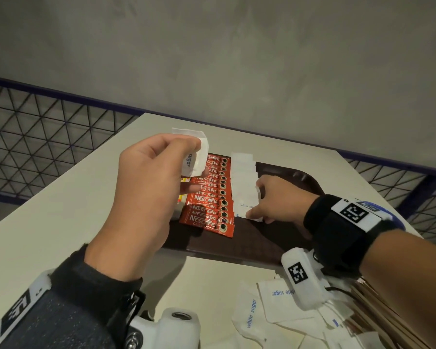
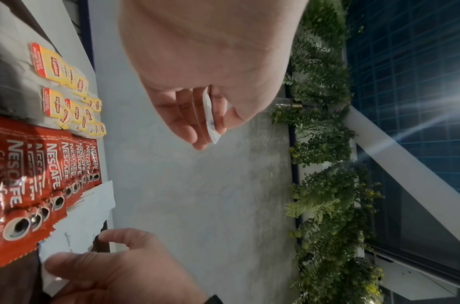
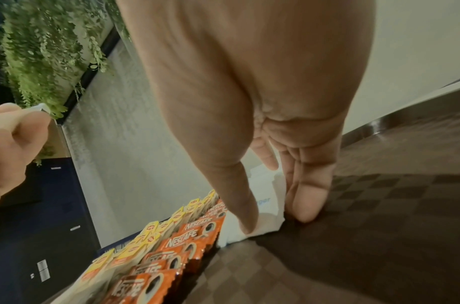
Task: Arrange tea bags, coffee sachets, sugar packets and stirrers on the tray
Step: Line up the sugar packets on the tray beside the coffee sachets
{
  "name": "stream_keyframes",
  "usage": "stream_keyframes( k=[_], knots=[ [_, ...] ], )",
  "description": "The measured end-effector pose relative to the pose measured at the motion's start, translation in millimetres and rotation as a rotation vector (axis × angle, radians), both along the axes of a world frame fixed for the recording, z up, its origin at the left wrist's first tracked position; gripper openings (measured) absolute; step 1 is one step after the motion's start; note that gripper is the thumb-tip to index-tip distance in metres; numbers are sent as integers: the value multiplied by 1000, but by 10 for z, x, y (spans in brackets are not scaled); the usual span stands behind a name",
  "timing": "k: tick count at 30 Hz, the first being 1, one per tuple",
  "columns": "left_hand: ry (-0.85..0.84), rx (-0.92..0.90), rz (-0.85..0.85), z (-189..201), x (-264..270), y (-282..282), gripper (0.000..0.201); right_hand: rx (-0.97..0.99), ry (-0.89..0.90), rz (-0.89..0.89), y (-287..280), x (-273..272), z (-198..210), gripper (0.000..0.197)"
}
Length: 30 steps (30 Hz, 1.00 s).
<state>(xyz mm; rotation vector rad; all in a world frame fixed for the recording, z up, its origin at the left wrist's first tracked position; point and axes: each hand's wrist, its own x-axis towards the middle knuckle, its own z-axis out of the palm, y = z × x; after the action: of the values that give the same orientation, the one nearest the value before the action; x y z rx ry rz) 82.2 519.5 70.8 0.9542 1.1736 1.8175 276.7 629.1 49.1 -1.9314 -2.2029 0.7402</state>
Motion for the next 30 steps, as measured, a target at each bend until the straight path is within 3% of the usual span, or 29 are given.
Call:
stream_keyframes(
  k=[4,7,12,14,16,18,21,25,30],
  knots=[
    [-19,16,-28,42,30,-19,9,102,8,78,-90,31,155,36],
    [29,24,-13,12,26,-3,7,241,-136,123,-202,71,341,53],
    [83,98,-16,-11,18,4,19,-24,-118,468,-781,215,578,20],
    [82,128,-8,-7,33,-9,28,-84,-250,560,-1014,278,563,28],
    [73,151,-18,-5,52,-21,36,-32,-459,625,-1163,347,472,44],
    [71,153,-37,-5,77,-42,43,32,-557,656,-1261,400,359,52],
    [80,116,-92,2,132,-86,51,73,-509,654,-1366,464,246,45],
    [91,53,-152,-10,224,-132,58,139,-397,632,-1433,550,186,20],
    [94,-73,-205,-36,297,-105,49,36,37,545,-1401,618,192,8]
  ],
)
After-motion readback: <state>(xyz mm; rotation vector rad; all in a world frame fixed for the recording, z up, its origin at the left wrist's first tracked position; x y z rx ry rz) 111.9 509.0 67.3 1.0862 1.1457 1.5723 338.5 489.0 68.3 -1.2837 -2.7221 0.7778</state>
